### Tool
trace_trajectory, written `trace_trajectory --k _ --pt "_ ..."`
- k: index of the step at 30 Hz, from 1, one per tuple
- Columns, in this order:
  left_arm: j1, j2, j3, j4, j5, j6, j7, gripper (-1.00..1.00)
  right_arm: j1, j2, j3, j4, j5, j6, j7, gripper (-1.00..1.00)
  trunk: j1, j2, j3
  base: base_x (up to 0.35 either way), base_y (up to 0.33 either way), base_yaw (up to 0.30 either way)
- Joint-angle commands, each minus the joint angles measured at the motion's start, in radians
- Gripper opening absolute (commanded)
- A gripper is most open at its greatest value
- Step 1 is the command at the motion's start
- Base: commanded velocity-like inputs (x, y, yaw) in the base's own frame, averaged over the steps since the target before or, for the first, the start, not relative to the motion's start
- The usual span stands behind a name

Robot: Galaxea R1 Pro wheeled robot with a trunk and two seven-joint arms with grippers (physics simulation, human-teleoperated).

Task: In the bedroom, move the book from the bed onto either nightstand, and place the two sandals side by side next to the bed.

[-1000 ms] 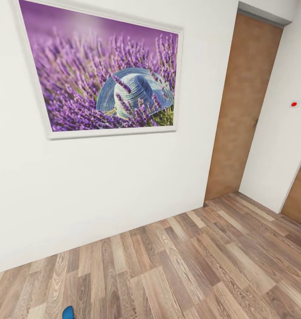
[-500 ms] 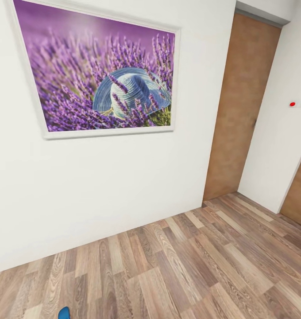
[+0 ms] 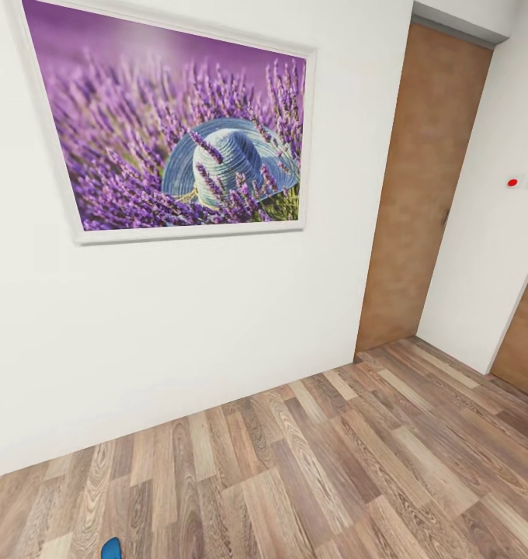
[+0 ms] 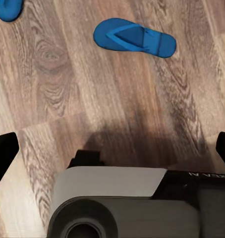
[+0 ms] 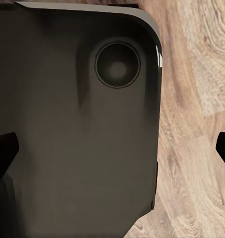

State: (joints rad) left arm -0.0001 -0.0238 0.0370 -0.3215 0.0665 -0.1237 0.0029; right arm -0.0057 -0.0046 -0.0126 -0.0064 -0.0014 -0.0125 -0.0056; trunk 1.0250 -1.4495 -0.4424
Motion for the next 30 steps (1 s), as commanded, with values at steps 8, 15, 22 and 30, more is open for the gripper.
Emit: trace_trajectory --k 8,15,22,30 --pt "-0.024 0.0 0.001 -0.322 -0.082 0.155 0.0 1.0 0.0 0.0 0.0 0.0 0.004 -0.001 0.0 1.0 0.0 -0.001 -0.001 0.0 0.0 0.0" --pt "-0.121 -0.01 -0.017 -0.577 -0.462 0.385 -0.002 1.0 0.0 0.0 0.005 -0.001 0.011 -0.001 0.002 1.0 0.0 -0.001 -0.001 0.0 0.0 0.0" --pt "-0.187 -0.024 -0.021 -0.6 -0.864 0.417 -0.012 1.0 0.0 0.0 0.007 -0.001 0.012 -0.001 0.004 1.0 0.0 -0.001 -0.001 0.0 0.0 0.0" --pt "-0.195 -0.024 -0.022 -0.609 -1.14 0.421 -0.28 1.0 0.0 0.0 0.007 -0.001 0.012 -0.001 0.004 1.0 0.0 -0.001 -0.001 0.0 0.0 0.0"
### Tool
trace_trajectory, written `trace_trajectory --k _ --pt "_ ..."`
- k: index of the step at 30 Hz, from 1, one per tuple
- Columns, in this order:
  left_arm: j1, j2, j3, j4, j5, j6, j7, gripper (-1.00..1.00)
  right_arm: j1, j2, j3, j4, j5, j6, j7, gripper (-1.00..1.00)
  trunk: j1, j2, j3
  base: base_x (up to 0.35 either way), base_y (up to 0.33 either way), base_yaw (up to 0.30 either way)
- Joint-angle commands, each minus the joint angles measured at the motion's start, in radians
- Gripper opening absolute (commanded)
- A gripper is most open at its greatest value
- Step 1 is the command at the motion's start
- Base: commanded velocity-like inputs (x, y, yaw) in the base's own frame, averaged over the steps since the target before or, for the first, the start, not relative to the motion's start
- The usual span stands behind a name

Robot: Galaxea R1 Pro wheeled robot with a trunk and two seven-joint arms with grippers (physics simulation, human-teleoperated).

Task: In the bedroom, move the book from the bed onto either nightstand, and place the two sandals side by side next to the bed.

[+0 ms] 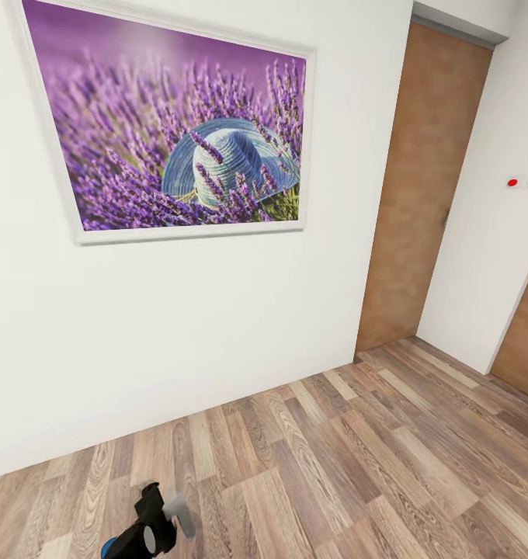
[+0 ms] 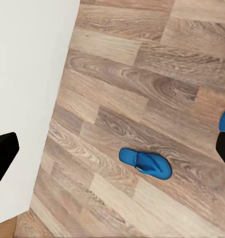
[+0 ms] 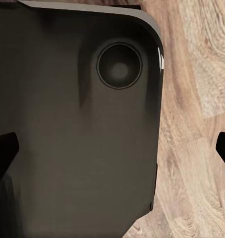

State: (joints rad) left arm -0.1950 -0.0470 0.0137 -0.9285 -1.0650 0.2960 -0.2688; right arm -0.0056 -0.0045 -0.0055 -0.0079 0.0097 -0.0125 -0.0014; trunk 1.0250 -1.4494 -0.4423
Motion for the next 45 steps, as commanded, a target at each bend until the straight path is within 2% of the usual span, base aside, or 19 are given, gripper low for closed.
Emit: trace_trajectory --k 1,7,10,11,14,15,18,20,23,27,28,31,34,35,36,37,38,42,45 --pt "-0.003 -0.001 0.002 -0.004 -0.029 0.002 -0.074 1.0 0.0 0.0 -0.001 0.0 0.001 -0.001 0.0 1.0 0.0 -0.001 -0.001 0.0 0.0 0.0" --pt "-0.033 0.0 0.002 -0.007 -0.062 -0.002 -0.311 1.0 0.0 0.0 -0.001 0.0 0.001 -0.001 0.0 1.0 0.0 -0.001 -0.001 0.0 0.0 0.0" --pt "-0.057 0.0 0.002 -0.006 -0.066 -0.003 -0.389 1.0 0.0 0.0 -0.001 0.0 0.001 -0.001 0.0 1.0 0.0 -0.001 -0.001 0.0 0.0 0.0" --pt "-0.086 0.0 0.001 -0.001 -0.07 -0.005 -0.46 1.0 0.0 0.0 -0.001 0.0 -0.003 -0.001 0.0 1.0 0.0 -0.001 -0.001 0.0 0.0 0.0" --pt "-0.097 0.001 -0.004 0.002 -0.075 -0.005 -0.503 1.0 0.0 0.0 -0.002 0.0 -0.006 -0.001 0.0 1.0 0.0 -0.001 -0.001 0.0 0.0 0.0" --pt "-0.101 0.003 -0.013 0.003 -0.09 -0.006 -0.539 1.0 0.0 0.001 -0.004 0.0 -0.007 -0.001 0.0 1.0 0.0 -0.001 -0.001 0.0 0.0 0.0" --pt "-0.104 0.004 -0.021 0.002 -0.126 -0.006 -0.594 1.0 0.0 0.0 -0.005 0.0 -0.009 -0.001 0.0 1.0 0.0 -0.001 -0.001 0.0 0.0 0.0" --pt "-0.105 0.002 -0.026 0.0 -0.164 -0.005 -0.644 1.0 0.0 -0.001 -0.006 0.0 -0.009 -0.001 0.0 1.0 0.0 -0.001 -0.001 0.0 0.0 0.0" --pt "-0.106 0.0 -0.03 0.001 -0.185 -0.004 -0.671 1.0 0.0 -0.002 -0.007 -0.006 -0.01 -0.001 0.0 1.0 0.0 -0.001 -0.001 0.0 0.0 0.0" --pt "-0.106 0.0 -0.03 0.001 -0.192 -0.002 -0.679 1.0 0.0 -0.004 -0.008 -0.018 -0.011 -0.001 0.003 1.0 0.0 -0.001 -0.001 0.0 0.0 0.0" --pt "-0.106 -0.001 -0.03 0.002 -0.194 0.0 -0.682 1.0 0.0 -0.007 -0.009 -0.095 -0.011 0.0 0.004 1.0 0.0 -0.001 -0.001 0.0 0.0 0.0" --pt "-0.106 -0.002 -0.031 0.002 -0.194 0.002 -0.683 1.0 0.0 -0.007 -0.01 -0.217 -0.011 0.009 0.003 1.0 0.0 -0.001 -0.001 0.0 0.0 0.0" --pt "-0.106 -0.003 -0.031 0.002 -0.193 0.004 -0.686 1.0 0.0 -0.009 -0.012 -0.44 -0.011 0.036 -0.003 1.0 0.0 -0.001 -0.001 0.0 0.0 0.0" --pt "-0.106 -0.003 -0.031 0.002 -0.193 0.004 -0.686 1.0 -0.001 -0.009 -0.013 -0.467 -0.011 0.047 -0.004 1.0 0.0 -0.001 -0.001 0.0 0.0 0.0" --pt "-0.106 -0.003 -0.031 0.001 -0.193 0.004 -0.686 1.0 -0.002 -0.011 -0.014 -0.515 -0.012 0.078 -0.004 1.0 0.0 -0.001 -0.001 0.0 0.0 0.0" --pt "-0.106 -0.008 -0.032 0.001 -0.193 0.005 -0.687 1.0 -0.004 -0.026 -0.017 -0.577 -0.012 0.172 -0.004 1.0 0.0 -0.001 -0.001 0.0 0.0 0.0" --pt "-0.106 -0.013 -0.032 0.001 -0.193 0.006 -0.687 1.0 -0.006 -0.039 -0.02 -0.594 -0.013 0.223 -0.004 1.0 0.0 -0.001 -0.001 0.0 0.0 0.0" --pt "-0.106 -0.02 -0.032 0.0 -0.193 0.015 -0.687 1.0 -0.009 -0.061 -0.024 -0.64 -0.018 0.328 -0.004 1.0 0.0 -0.001 -0.001 0.0 0.0 0.0" --pt "-0.106 -0.023 -0.032 0.001 -0.193 0.062 -0.687 1.0 -0.011 -0.067 -0.026 -0.704 -0.02 0.371 -0.005 1.0 0.0 -0.001 -0.001 0.0 0.0 0.0"
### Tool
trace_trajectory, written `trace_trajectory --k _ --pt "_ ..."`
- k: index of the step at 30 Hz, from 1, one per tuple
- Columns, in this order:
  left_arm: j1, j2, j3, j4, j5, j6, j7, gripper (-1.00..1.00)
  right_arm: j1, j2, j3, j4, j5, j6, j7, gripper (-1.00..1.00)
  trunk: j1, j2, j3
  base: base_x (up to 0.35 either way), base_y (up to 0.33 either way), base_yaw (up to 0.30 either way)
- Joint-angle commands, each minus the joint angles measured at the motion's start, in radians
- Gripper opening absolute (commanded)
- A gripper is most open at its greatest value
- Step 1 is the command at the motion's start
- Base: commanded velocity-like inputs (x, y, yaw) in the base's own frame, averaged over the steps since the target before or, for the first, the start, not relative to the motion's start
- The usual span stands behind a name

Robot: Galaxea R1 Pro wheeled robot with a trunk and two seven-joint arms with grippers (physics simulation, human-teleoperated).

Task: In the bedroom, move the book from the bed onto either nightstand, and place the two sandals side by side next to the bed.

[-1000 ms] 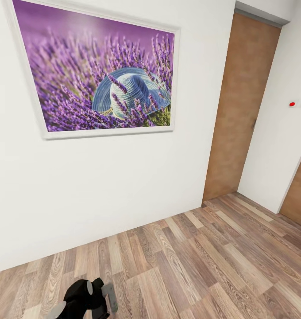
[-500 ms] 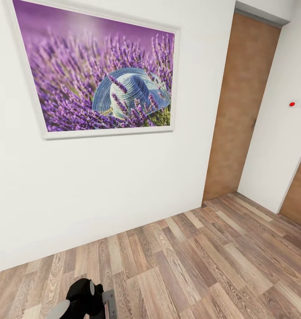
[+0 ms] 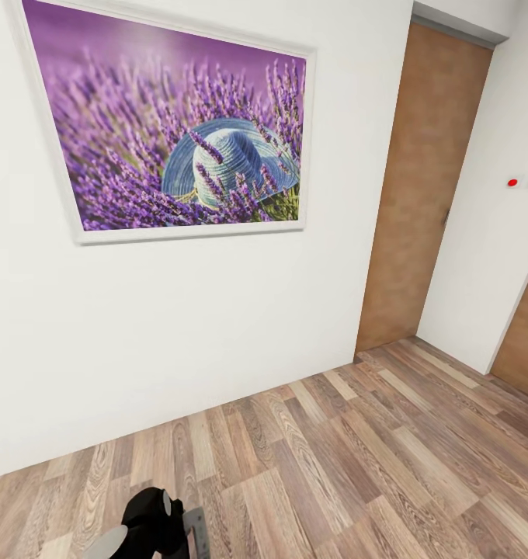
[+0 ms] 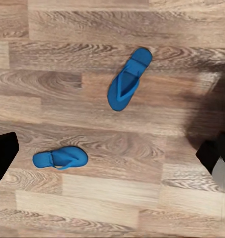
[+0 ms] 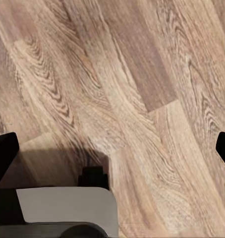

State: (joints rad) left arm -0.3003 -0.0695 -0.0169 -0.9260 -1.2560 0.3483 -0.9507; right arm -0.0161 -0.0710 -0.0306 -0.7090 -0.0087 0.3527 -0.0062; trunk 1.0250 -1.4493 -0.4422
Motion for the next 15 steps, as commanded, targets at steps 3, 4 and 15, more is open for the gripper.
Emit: trace_trajectory --k 3,4,15 --pt "-0.001 0.0 -0.001 -0.001 -0.002 0.058 -0.004 1.0 0.0 -0.002 -0.001 -0.062 -0.002 0.049 -0.001 1.0 0.0 -0.001 -0.001 0.0 0.0 0.0" --pt "-0.001 0.0 -0.001 -0.001 -0.002 0.076 -0.004 1.0 -0.001 -0.002 -0.001 -0.091 -0.002 0.075 -0.001 1.0 0.0 -0.001 -0.001 0.0 0.0 0.0" --pt "-0.001 0.0 0.0 0.0 -0.002 0.108 -0.002 1.0 -0.001 -0.001 -0.004 -0.183 -0.002 0.149 0.004 1.0 0.034 -0.064 -0.029 0.0 0.0 0.0"
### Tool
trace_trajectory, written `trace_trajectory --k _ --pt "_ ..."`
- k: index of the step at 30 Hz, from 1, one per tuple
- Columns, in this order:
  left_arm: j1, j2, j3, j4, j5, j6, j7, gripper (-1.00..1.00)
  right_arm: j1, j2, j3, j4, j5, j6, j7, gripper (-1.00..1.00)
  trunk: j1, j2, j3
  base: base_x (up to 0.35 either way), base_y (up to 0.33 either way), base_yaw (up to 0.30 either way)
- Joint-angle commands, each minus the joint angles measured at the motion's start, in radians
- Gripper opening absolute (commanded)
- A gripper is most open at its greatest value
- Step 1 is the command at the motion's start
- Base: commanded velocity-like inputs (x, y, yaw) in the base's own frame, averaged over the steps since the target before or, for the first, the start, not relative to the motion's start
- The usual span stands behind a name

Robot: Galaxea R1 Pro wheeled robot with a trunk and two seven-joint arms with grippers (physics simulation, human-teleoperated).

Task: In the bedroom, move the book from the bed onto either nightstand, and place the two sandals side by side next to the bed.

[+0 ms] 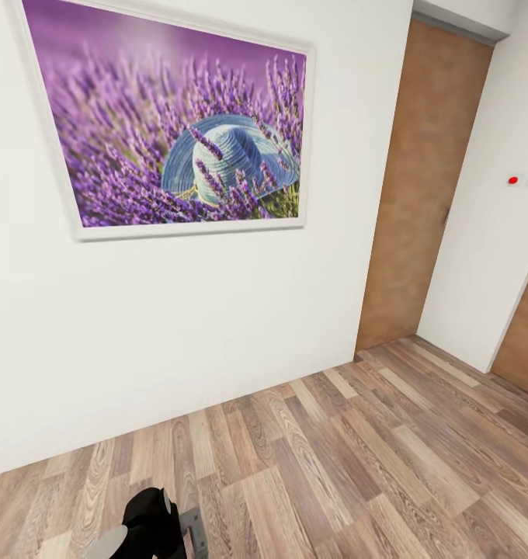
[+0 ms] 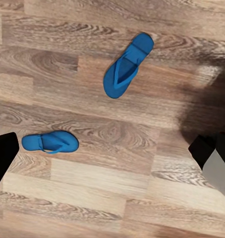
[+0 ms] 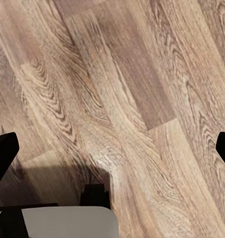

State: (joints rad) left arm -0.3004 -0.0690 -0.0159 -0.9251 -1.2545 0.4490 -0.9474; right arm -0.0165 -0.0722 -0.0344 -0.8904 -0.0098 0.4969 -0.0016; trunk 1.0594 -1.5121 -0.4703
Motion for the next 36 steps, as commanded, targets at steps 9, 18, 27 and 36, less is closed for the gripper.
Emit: trace_trajectory --k 9,18,27,36 --pt "-0.001 0.0 -0.002 -0.002 -0.005 0.009 -0.005 1.0 0.0 -0.001 -0.002 0.004 -0.001 0.003 0.002 1.0 0.035 -0.064 -0.029 0.0 0.0 0.0" --pt "0.0 0.0 -0.002 -0.003 -0.005 0.01 -0.005 1.0 0.0 -0.004 -0.01 0.007 -0.001 0.002 0.0 1.0 0.069 -0.127 -0.058 0.0 0.0 0.0" --pt "-0.001 0.0 -0.001 -0.004 -0.003 0.01 -0.005 1.0 0.0 -0.01 -0.085 0.003 -0.001 0.002 0.0 1.0 0.104 -0.19 -0.086 0.0 0.0 0.0" --pt "-0.001 0.0 0.0 -0.006 -0.001 0.009 -0.005 1.0 0.0 -0.07 -0.167 -0.014 0.0 0.002 0.004 1.0 0.138 -0.253 -0.114 0.0 0.0 0.0"
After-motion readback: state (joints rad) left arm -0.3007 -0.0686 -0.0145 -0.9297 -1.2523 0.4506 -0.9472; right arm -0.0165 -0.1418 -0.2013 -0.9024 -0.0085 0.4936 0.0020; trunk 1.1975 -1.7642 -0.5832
